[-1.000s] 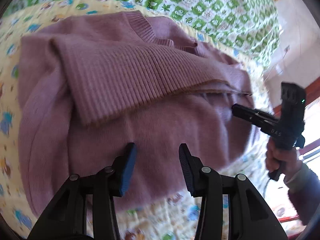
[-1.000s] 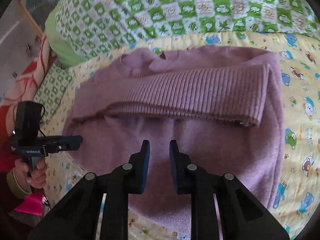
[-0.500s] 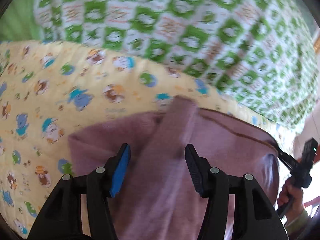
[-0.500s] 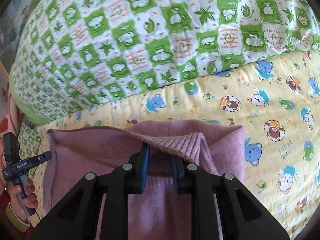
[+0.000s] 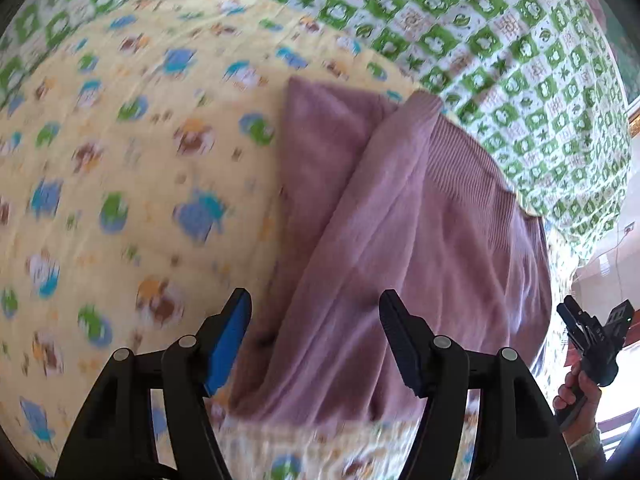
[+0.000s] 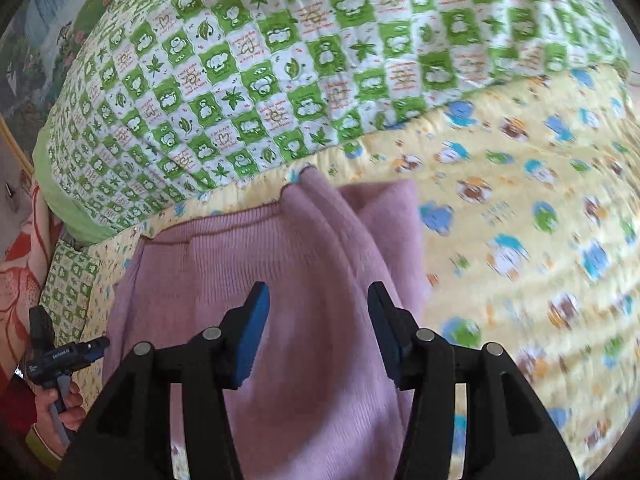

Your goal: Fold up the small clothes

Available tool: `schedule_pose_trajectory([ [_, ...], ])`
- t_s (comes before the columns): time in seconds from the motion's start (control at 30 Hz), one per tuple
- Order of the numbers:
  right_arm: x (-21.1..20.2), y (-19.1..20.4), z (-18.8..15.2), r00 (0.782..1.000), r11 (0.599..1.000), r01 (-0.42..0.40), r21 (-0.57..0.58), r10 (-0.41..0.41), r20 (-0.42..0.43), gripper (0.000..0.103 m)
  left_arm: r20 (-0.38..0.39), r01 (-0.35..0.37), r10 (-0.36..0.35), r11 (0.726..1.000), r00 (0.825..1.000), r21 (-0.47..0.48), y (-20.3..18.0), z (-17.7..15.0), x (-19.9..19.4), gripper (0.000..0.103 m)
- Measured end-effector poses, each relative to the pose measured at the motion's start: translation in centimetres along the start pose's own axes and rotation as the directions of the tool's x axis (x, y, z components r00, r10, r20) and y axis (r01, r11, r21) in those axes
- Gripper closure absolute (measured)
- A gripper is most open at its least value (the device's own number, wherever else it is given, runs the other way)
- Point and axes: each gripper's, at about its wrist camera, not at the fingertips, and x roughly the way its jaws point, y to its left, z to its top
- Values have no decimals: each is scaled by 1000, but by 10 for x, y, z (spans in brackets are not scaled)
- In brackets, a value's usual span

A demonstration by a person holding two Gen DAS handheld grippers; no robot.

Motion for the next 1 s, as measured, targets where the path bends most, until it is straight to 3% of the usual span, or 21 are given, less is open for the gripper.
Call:
schedule_pose_trajectory([
  [0.2, -27, -22, -51, 996, 996, 77, 43, -75, -46, 50, -26, -3, 3, 1000, 1000, 8, 5, -36, -5, 36],
  [0.4, -41, -46, -84, 992, 988, 98, 115, -89, -87, 51, -15, -22, 23, 999, 1000, 35, -1, -37, -2, 40],
  [0.43, -40, -45, -87, 993, 989, 89, 116, -78, -92, 51, -15, -29, 30, 998, 999, 50, -3, -38, -2, 44],
  [0.47, -40, -43, -89, 993, 991, 79, 108, -69, -97, 51, -18, -37, 38, 997, 999, 66, -5, -39, -1, 55],
  [0.5, -38, -39, -91, 993, 993, 72, 94, -62, -101, 51, -23, -45, 47, 996, 999, 79, -7, -39, 1, 73],
  [0.53, -36, -37, -93, 993, 994, 65, 84, -56, -105, 53, -36, -52, 56, 994, 998, 98, -9, -40, 4, 85],
  [0.57, -33, -33, -94, 992, 996, 58, 73, -50, -112, 67, -45, -57, 62, 992, 997, 115, -11, -41, 5, 95],
  [0.6, -29, -30, -96, 990, 996, 62, 57, -54, -130, 76, -40, -61, 67, 990, 997, 128, -12, -42, 3, 97],
  [0.63, -24, -27, -97, 986, 997, 71, 41, -64, -154, 97, -32, -47, 52, 990, 998, 134, -12, -42, -3, 98],
  [0.73, -31, -26, -92, 988, 997, 59, 48, -51, -145, 97, 10, 12, -13, 992, 1000, 122, -6, -37, -31, 99],
  [0.8, -49, -31, -82, 995, 996, 41, 73, -34, -98, 97, 28, 14, -18, 992, 999, 127, 2, -34, -43, 99],
  [0.87, -59, -41, -75, 995, 995, 52, 84, -45, -85, 97, 12, -12, 10, 989, 1000, 145, 11, -35, -39, 99],
  [1.0, -46, -61, -81, 985, 992, 109, 65, -99, -140, 98, -46, -24, 31, 989, 998, 143, 27, -43, -12, 99],
])
